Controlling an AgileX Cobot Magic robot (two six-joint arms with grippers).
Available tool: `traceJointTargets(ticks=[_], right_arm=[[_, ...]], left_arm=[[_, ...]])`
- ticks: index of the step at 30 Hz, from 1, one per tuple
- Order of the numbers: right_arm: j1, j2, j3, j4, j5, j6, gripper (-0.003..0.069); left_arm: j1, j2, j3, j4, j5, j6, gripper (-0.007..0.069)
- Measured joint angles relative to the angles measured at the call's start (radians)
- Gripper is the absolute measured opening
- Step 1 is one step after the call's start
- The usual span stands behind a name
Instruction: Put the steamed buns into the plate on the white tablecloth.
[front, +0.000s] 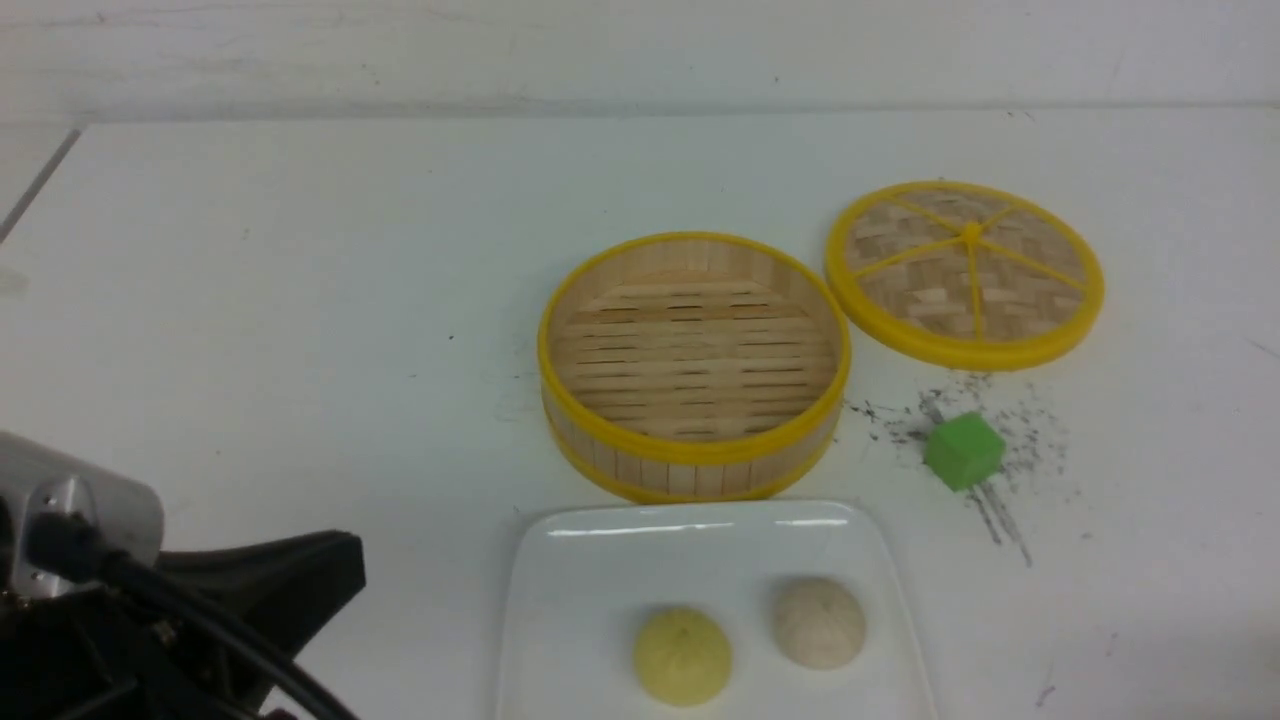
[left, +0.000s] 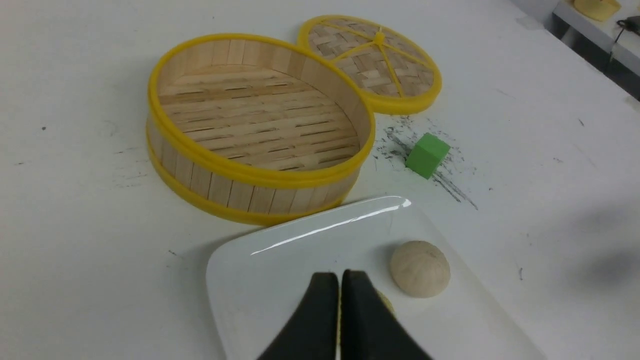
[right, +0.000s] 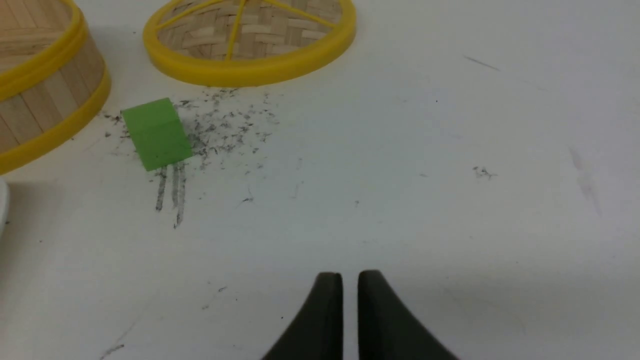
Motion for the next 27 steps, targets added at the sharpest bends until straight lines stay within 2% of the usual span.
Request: traceJointTargets(ticks=[7,10,11,15,16,17,22,27], right_arm=[[0.0,0.0,0.0,0.0,0.0,0.0,0.008],[0.0,0.0,0.0,0.0,0.0,0.0,0.008],[0.0,0.0,0.0,0.0,0.0,0.0,0.008],[0.0,0.0,0.0,0.0,0.0,0.0,0.0081],[0.0,0.0,0.0,0.0,0.0,0.0,0.0082],[0.0,0.0,0.0,0.0,0.0,0.0,0.0084],[0.0,0.0,0.0,0.0,0.0,0.0,0.0093],[0.0,0.0,0.0,0.0,0.0,0.0,0.0099]], left_arm=[[0.096,-0.105,0.103,-0.012,-0.007,0.129,0.0041],[0.205,-0.173,0.156,-0.056,-0.009,0.228,0.0046],[0.213,-0.178,0.156,-0.06,-0.009,0.236,0.0046],[0.43,-0.278,0.248,-0.138,-0.019,0.413,0.005],[0.43,-0.278,0.252,-0.138,-0.019,0.42,0.005],[0.491,-0.303,0.279,-0.155,-0.023,0.451,0.0051],[0.688,-0.455,0.408,-0.164,-0.029,0.488,0.0054],[0.796,-0.527,0.473,-0.172,-0.022,0.468,0.0055]])
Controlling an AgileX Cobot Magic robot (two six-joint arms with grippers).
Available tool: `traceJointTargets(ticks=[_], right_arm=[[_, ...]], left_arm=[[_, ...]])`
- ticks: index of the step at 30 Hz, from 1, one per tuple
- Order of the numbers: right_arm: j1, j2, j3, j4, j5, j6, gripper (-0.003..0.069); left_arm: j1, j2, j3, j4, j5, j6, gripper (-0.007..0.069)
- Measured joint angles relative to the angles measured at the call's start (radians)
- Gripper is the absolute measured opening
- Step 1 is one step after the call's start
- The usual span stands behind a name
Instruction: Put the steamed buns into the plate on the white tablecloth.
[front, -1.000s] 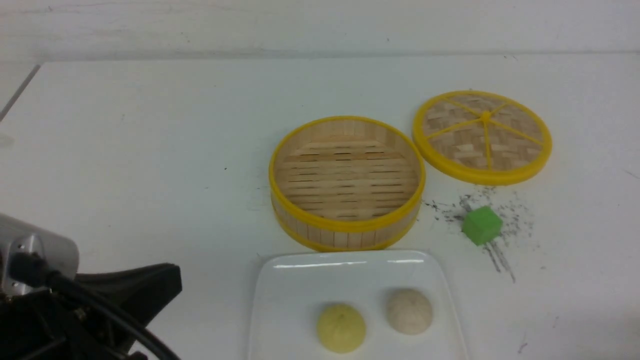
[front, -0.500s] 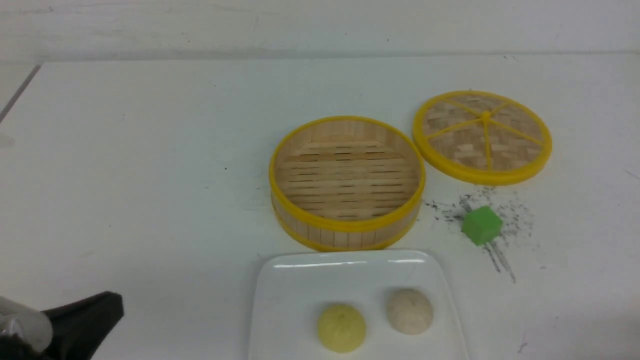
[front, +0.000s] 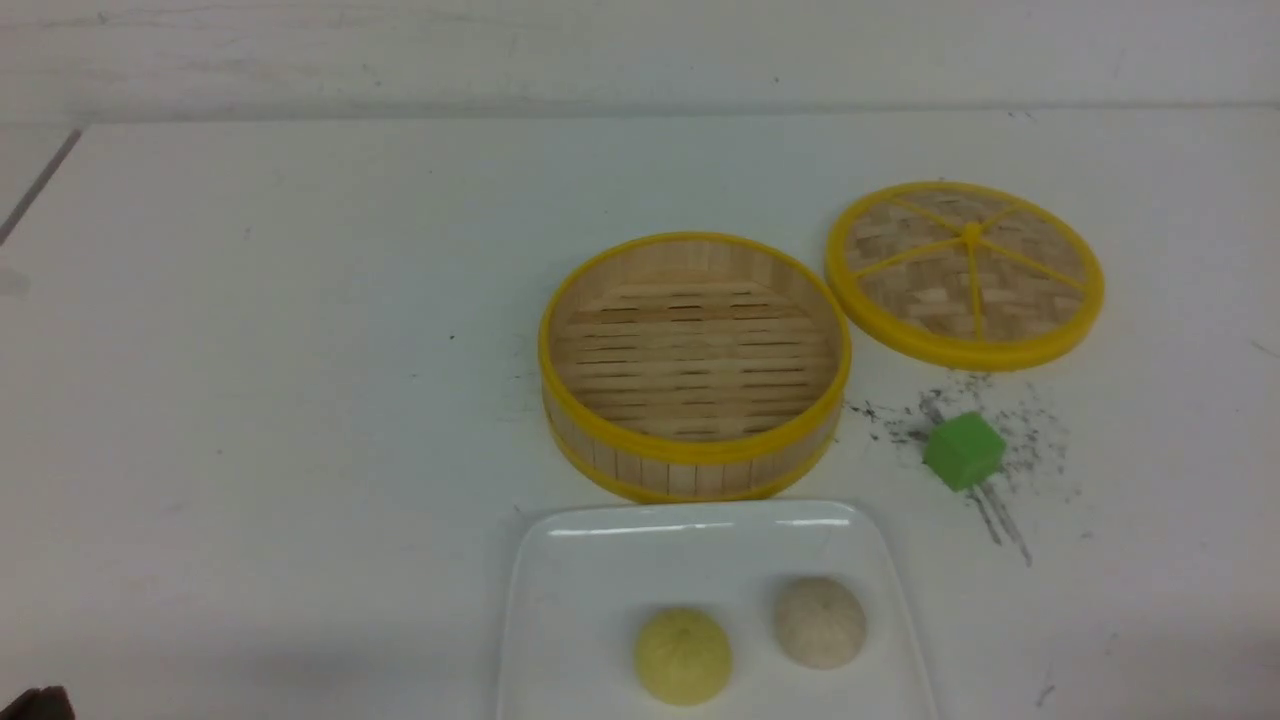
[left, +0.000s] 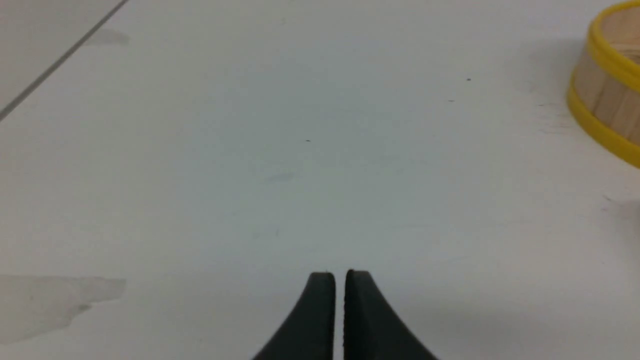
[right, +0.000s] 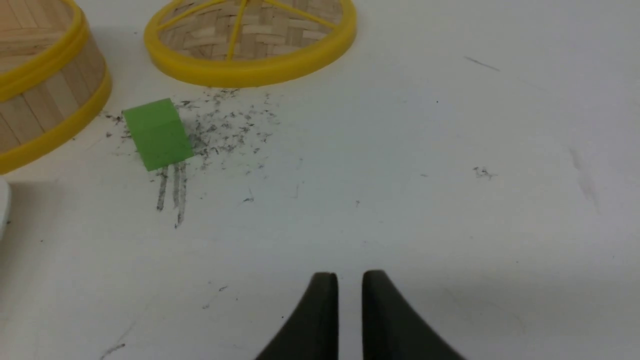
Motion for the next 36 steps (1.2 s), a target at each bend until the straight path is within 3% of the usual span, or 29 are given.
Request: traceJointTargets(ticks=[36], right_arm=[[0.0,0.0,0.0,0.0,0.0,0.0,0.0146]], left_arm=[[0.024,-0.004,0.001,-0.006,0.034,-0.026,0.0085]])
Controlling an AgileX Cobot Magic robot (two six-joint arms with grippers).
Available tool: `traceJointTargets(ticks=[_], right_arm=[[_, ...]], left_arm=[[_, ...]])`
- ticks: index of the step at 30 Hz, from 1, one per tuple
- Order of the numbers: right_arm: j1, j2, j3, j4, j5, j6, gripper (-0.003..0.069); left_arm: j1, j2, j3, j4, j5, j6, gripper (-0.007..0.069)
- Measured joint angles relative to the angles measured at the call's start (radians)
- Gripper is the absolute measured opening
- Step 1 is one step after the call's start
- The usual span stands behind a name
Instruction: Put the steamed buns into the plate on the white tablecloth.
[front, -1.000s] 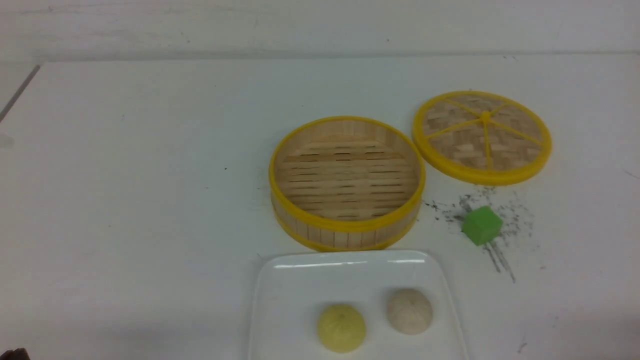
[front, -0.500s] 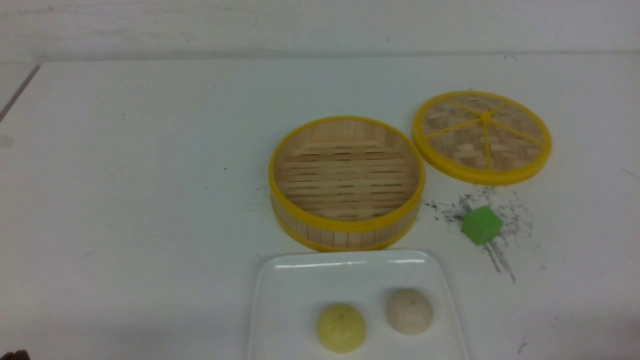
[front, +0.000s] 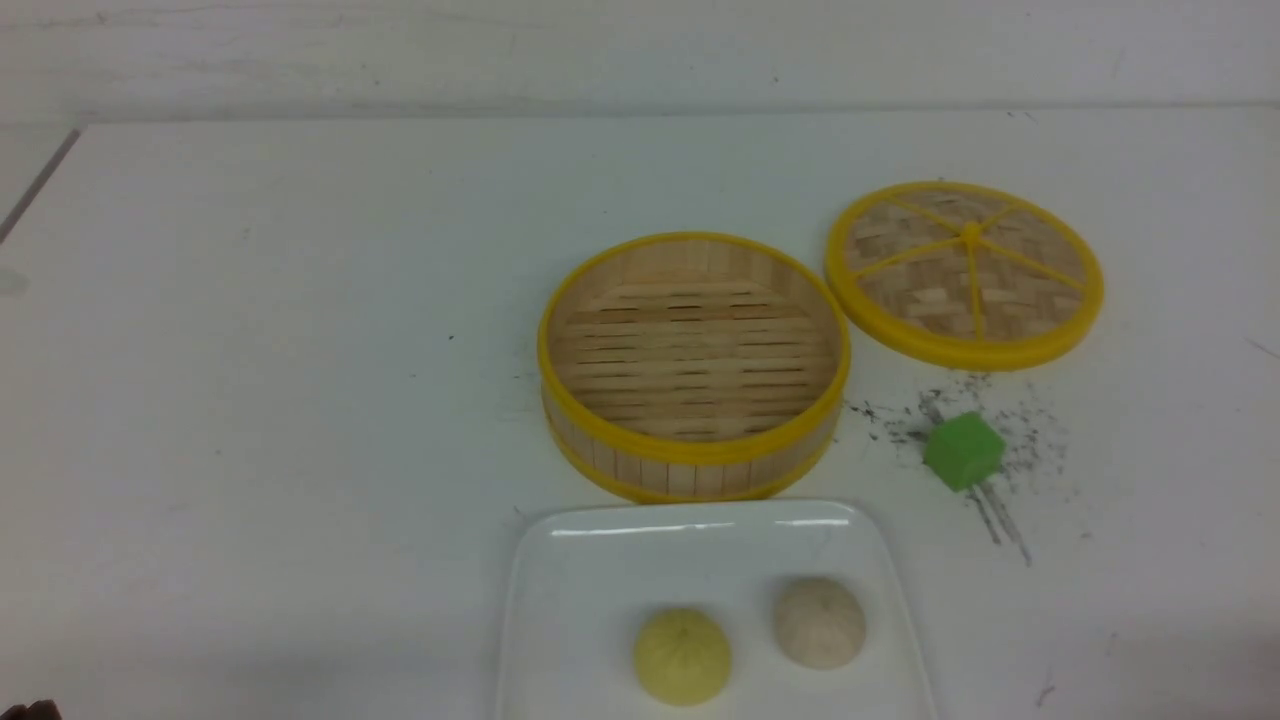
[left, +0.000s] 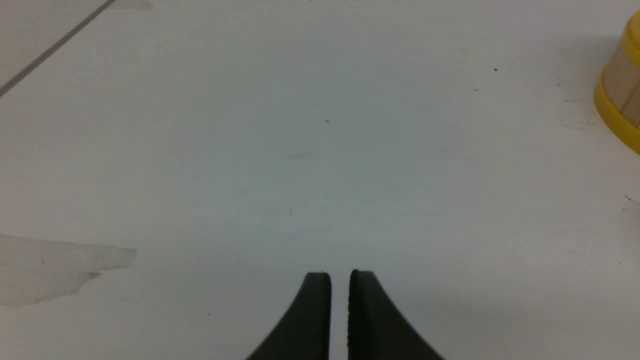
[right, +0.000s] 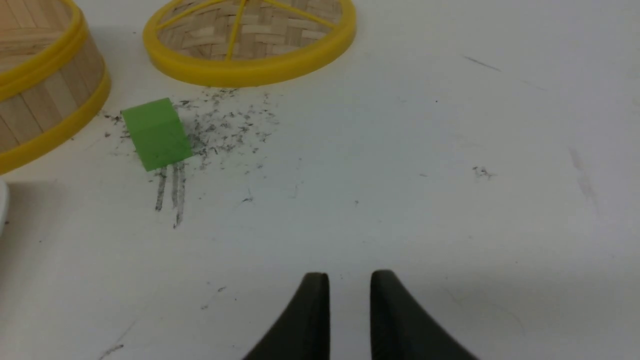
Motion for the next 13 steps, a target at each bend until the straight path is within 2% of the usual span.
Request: traceJointTargets(ticks=[13], right_arm=[[0.0,0.0,0.0,0.0,0.0,0.0,0.0164]], left_arm=[[0.0,0.0,0.0,0.008,0.002,0.0,0.0097]])
